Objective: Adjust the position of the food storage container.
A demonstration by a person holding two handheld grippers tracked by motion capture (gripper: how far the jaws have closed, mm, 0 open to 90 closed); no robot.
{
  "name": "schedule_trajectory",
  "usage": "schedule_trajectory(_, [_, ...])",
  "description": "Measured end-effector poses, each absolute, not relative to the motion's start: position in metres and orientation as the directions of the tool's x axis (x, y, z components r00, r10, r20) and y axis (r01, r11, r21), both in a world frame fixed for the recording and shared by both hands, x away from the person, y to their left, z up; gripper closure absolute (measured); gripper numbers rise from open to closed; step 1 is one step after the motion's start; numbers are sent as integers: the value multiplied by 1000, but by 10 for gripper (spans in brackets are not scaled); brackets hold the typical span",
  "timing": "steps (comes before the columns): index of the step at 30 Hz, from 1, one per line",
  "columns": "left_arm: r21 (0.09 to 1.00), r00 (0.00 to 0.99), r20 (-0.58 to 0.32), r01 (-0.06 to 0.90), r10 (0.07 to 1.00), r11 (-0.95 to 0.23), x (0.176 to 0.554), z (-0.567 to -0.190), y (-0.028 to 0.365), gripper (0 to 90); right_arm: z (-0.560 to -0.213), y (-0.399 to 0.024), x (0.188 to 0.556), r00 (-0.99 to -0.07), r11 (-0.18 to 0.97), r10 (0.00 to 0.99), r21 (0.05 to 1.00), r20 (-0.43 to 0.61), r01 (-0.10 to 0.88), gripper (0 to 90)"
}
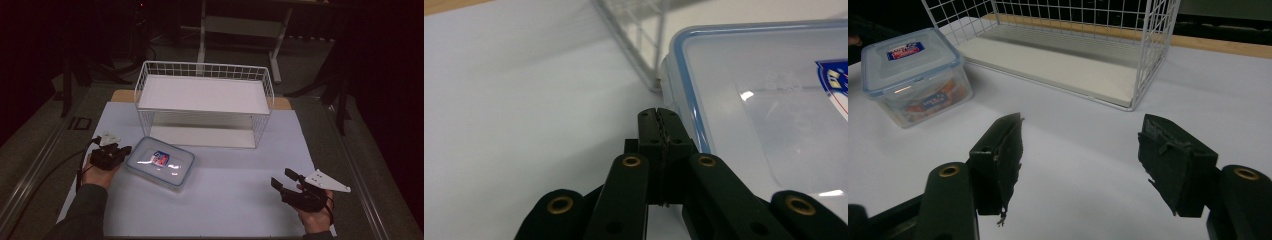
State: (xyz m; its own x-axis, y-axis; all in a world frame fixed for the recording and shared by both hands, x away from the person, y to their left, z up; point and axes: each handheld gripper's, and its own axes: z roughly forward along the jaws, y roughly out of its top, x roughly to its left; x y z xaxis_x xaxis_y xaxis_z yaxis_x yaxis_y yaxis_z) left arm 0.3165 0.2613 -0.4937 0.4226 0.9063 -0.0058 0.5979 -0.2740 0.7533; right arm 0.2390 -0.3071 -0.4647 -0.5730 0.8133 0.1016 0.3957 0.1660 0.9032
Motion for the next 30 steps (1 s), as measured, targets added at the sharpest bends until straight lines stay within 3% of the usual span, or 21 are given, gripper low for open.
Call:
schedule_trajectory(12, [789, 518, -68, 551, 853, -272, 286, -499, 218, 900, -464, -306, 238, -576, 148, 808, 905, 122, 399, 336])
schedule_trajectory(18, [792, 581, -57, 521, 812, -318, 277, -497, 189, 899, -464, -307, 238, -576, 150, 808, 905, 120, 399, 336])
schedule_trajectory(30, [798, 615, -83, 513, 784, -318, 271, -498, 163, 899, -466, -303, 240, -583, 171, 805, 898, 109, 405, 336])
